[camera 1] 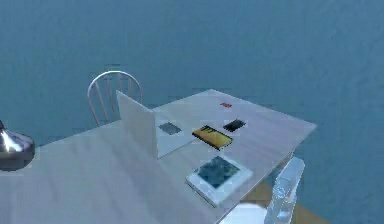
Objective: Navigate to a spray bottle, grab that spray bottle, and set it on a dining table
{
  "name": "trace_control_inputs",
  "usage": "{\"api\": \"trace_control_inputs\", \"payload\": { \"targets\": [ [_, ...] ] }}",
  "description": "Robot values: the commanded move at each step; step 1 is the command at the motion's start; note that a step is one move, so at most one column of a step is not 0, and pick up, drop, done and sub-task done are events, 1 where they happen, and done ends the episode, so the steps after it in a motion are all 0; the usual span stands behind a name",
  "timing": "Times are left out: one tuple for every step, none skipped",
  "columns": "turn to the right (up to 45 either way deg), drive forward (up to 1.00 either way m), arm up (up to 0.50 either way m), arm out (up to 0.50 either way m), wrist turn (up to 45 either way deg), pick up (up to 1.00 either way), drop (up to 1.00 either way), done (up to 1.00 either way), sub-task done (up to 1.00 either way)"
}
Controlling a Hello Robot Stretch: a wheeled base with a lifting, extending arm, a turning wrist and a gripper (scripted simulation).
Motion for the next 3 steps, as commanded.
{"api": "trace_control_inputs", "payload": {
  "targets": [
    [-42.0, 0.0, 0.0, 0.0, 0.0, 0.0, 0.0, 0.0, 0.0],
    [39.0, 0.0, 0.0, 0.0, 0.0, 0.0, 0.0, 0.0, 0.0],
    [-27.0, 0.0, 0.0, 0.0, 0.0, 0.0, 0.0, 0.0, 0.0]
  ]
}}
